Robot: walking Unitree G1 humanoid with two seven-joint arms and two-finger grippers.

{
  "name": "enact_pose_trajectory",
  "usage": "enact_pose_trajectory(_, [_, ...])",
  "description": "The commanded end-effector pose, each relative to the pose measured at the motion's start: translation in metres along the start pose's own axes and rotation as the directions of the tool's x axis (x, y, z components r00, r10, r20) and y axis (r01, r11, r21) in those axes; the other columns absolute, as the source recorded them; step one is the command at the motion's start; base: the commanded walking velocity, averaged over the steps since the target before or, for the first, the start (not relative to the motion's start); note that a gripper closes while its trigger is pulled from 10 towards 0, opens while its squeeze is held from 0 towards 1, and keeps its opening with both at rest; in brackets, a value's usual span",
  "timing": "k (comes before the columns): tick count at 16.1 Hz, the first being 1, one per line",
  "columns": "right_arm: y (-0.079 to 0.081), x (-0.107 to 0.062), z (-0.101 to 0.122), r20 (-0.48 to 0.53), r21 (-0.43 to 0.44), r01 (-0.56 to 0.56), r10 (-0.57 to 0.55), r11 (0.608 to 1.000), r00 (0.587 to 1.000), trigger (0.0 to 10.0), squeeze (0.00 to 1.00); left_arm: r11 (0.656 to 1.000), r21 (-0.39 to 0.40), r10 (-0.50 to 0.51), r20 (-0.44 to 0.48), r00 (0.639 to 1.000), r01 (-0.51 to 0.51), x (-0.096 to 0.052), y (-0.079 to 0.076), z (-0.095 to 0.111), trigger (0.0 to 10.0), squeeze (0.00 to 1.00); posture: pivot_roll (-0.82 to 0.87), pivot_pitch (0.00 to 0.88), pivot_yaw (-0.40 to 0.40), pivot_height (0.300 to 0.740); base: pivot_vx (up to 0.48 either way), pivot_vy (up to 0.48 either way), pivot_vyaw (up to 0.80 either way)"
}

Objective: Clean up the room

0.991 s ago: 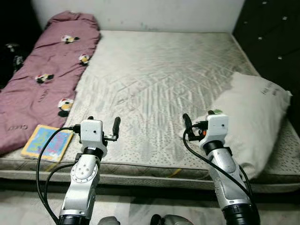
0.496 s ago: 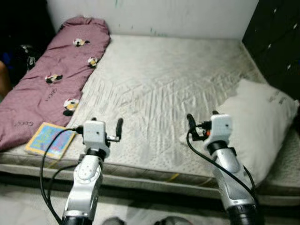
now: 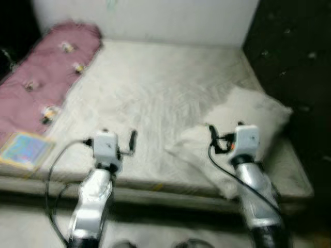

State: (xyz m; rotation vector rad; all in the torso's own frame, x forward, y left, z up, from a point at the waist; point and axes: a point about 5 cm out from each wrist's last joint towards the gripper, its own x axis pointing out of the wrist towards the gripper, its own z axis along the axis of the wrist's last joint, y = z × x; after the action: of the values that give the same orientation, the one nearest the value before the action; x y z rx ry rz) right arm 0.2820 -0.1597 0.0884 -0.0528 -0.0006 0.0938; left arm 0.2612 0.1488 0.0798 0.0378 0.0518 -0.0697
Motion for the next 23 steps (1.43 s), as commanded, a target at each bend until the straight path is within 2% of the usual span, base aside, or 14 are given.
enact_pose_trajectory(1, [0.0005,0.003,0.0032,0.011,-0.008,-0.004,0.004,1.0,1.0,10.0,0.0,1.0,0.003,-0.001,0.014,1.0,0.001,0.002,0.0009,0.0038,10.0,0.0,-0.04,0.01,-0.017,0.74,0.0,-0.3,0.0])
enact_pose_trajectory(4, [-0.0001,0.0025,0.003,0.009,-0.01,-0.002,0.002,1.0,1.0,10.0,0.0,1.0,-0.007,0.011,0.018,1.0,-0.011,0.0015,0.0011,0.0042,10.0,0.0,-0.04,0.013,-0.019,0.74,0.0,-0.081,0.0])
enact_pose_trajectory(9, [-0.001,0.0014,0.0025,0.006,-0.016,0.0,0.0,1.0,1.0,10.0,0.0,0.999,-0.033,-0.03,0.045,0.999,0.032,0.0003,-0.0028,0.0075,10.0,0.0,-0.05,0.016,-0.018,0.74,0.0,0.0,0.0])
enact_pose_trajectory(23, [-0.0016,0.0019,0.0026,0.006,-0.025,0.005,-0.005,1.0,1.0,10.0,0.0,0.999,-0.035,-0.034,0.041,0.999,0.036,0.0,-0.0029,0.0067,10.0,0.0,-0.05,0.022,-0.021,0.74,0.28,0.0,0.0])
